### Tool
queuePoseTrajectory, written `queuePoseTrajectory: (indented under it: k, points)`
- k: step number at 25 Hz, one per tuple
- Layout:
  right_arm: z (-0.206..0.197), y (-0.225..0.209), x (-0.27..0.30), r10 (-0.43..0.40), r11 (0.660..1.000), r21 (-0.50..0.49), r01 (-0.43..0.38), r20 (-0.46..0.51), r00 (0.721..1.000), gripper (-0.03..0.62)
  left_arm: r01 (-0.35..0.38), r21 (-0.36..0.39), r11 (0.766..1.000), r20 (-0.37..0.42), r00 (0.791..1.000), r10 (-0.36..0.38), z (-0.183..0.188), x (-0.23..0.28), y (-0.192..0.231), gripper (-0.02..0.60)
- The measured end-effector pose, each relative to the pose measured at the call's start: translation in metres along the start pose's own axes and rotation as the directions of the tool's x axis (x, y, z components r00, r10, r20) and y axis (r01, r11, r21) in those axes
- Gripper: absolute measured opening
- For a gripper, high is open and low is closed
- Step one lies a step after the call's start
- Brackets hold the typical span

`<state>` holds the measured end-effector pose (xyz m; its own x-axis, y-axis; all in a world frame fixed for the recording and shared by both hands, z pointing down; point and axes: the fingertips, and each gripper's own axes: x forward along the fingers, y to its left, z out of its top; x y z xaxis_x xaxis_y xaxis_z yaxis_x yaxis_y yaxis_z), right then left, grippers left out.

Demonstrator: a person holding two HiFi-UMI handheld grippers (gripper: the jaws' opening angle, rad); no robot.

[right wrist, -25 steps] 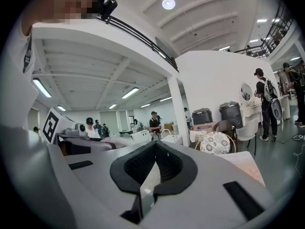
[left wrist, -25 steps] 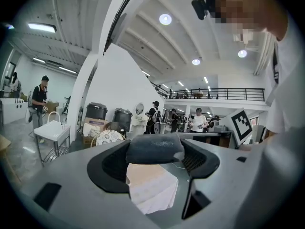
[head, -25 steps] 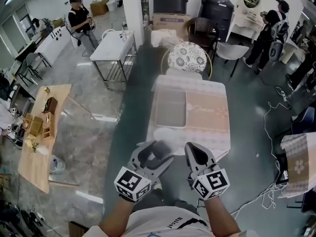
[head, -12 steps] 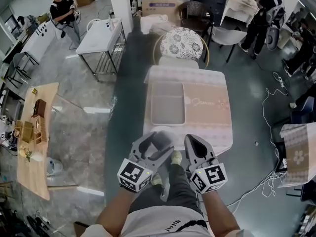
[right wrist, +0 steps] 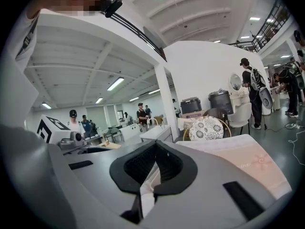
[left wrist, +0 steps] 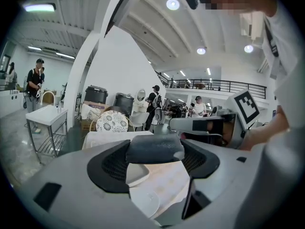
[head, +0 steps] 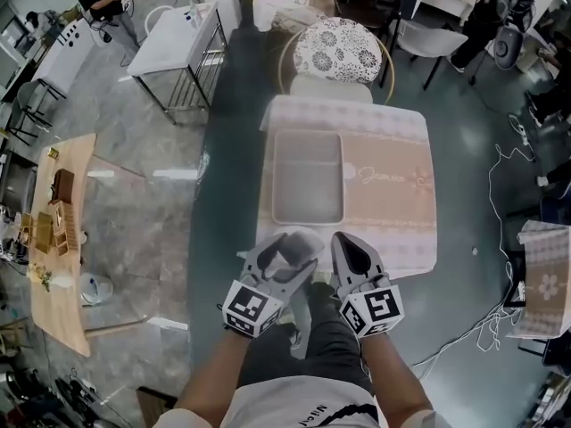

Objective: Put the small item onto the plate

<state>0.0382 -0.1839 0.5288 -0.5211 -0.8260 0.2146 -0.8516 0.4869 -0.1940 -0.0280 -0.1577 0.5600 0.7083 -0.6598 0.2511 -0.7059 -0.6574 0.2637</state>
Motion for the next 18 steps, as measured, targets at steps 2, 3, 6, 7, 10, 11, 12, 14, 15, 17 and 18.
queuePoseTrajectory:
  k: [2,3,6,7,10,11,12,14,15,17,18]
  points:
    - [-0.014,-0.007,0.010,-0.006,1.000,0.002,0.006,-0.005,1.000,0.014,-0.001,0.002,1.000,-0.014,1.000,0.001,-0.017,0.010,0.010,0.328]
    - [-0.021,-0.010,0.014,-0.008,1.000,0.005,0.009,-0.008,1.000,0.014,-0.002,0.003,1.000,-0.022,1.000,0.002,-0.026,0.015,0.015,0.328]
    - [-0.047,-0.018,0.024,-0.016,1.000,0.014,0.017,-0.021,1.000,0.014,0.002,0.009,1.000,-0.051,0.999,-0.002,-0.057,0.028,0.026,0.328]
    - [-0.056,-0.021,0.026,-0.019,1.000,0.018,0.019,-0.026,0.999,0.014,0.006,0.015,1.000,-0.062,0.998,-0.005,-0.067,0.033,0.029,0.328]
    - [-0.082,-0.027,0.033,-0.027,0.999,0.031,0.028,-0.042,0.999,0.014,0.025,0.038,0.999,-0.103,0.994,-0.021,-0.093,0.047,0.034,0.328]
    - [-0.089,-0.029,0.034,-0.030,0.999,0.036,0.032,-0.046,0.999,0.014,0.032,0.045,0.998,-0.120,0.992,-0.026,-0.103,0.051,0.035,0.328]
    - [-0.096,-0.030,0.035,-0.033,0.999,0.041,0.035,-0.049,0.998,0.014,0.039,0.053,0.998,-0.139,0.990,-0.031,-0.112,0.055,0.036,0.328]
    - [-0.107,-0.034,0.038,-0.038,0.998,0.047,0.041,-0.054,0.998,0.014,0.053,0.067,0.996,-0.172,0.984,-0.041,-0.129,0.062,0.039,0.327]
    - [-0.112,-0.035,0.040,-0.040,0.998,0.049,0.043,-0.056,0.998,0.014,0.060,0.072,0.996,-0.186,0.982,-0.045,-0.136,0.065,0.040,0.327]
    - [-0.118,-0.037,0.044,-0.042,0.998,0.052,0.045,-0.059,0.997,0.014,0.070,0.086,0.994,-0.211,0.976,-0.051,-0.147,0.070,0.043,0.328]
    - [-0.121,-0.038,0.046,-0.043,0.997,0.054,0.046,-0.062,0.997,0.014,0.075,0.094,0.993,-0.223,0.973,-0.053,-0.151,0.072,0.045,0.328]
